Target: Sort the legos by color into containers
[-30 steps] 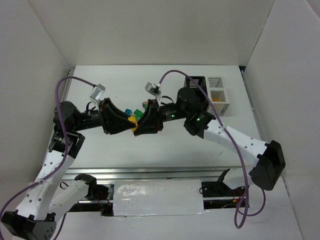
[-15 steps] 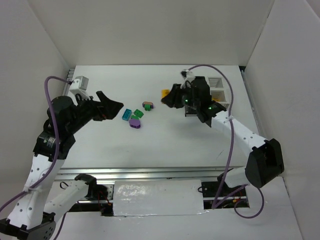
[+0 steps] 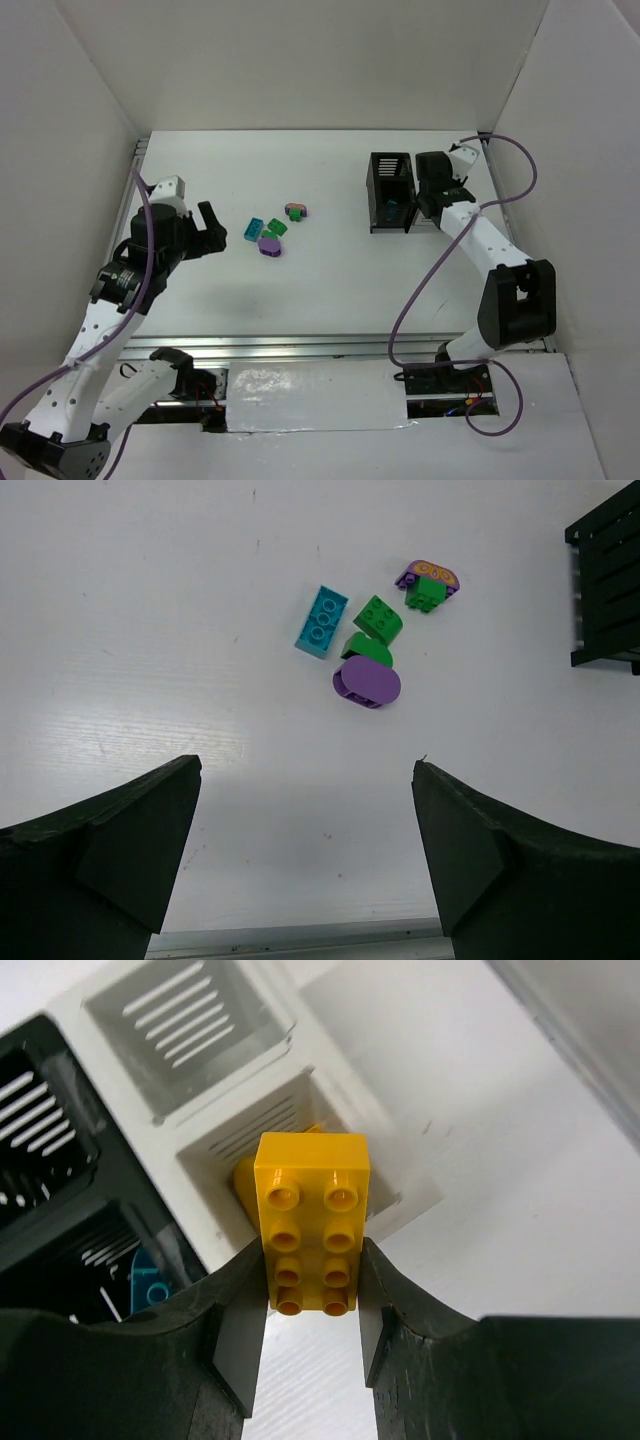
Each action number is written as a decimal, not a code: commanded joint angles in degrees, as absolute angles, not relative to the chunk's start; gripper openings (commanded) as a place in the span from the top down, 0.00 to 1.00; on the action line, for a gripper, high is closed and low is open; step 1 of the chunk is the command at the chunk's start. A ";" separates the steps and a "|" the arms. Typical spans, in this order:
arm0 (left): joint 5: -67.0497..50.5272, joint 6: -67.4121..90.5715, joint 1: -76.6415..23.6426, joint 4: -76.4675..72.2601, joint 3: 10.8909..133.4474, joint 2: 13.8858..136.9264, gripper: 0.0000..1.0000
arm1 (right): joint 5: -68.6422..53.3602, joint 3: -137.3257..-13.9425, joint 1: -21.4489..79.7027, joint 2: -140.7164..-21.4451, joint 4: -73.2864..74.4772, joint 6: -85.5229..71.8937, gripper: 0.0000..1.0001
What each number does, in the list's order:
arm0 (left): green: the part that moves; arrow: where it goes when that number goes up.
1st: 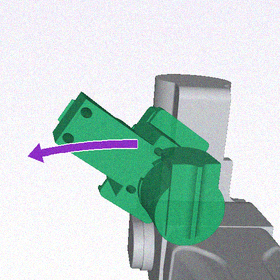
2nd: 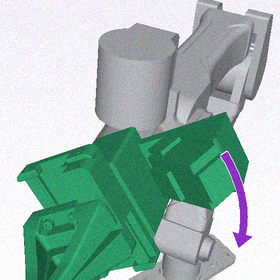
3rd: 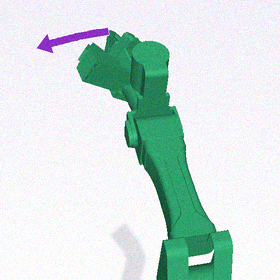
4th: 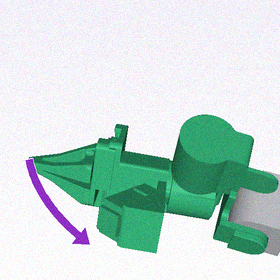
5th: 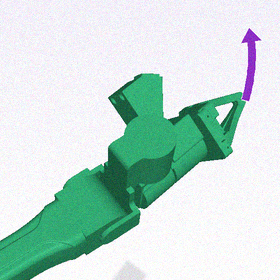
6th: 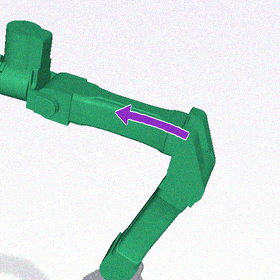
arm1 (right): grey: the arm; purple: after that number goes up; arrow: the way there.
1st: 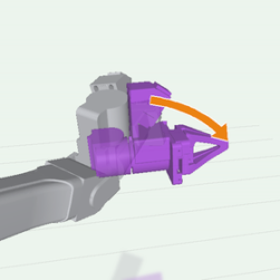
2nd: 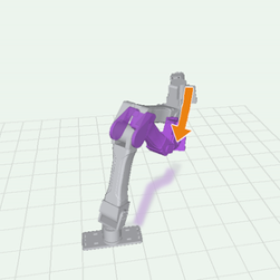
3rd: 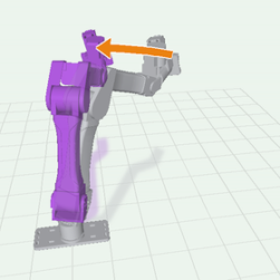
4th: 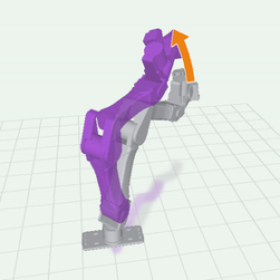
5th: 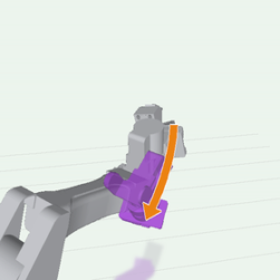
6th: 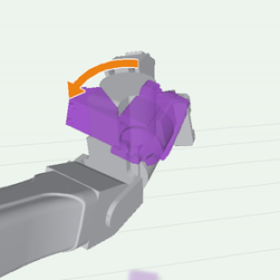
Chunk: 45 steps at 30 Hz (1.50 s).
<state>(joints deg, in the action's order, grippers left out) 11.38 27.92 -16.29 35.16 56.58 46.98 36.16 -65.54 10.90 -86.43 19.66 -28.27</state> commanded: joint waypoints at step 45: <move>11.42 27.42 -16.97 33.66 58.09 50.35 0.01 | 29.19 -71.37 13.25 -82.82 16.34 -23.83 0.18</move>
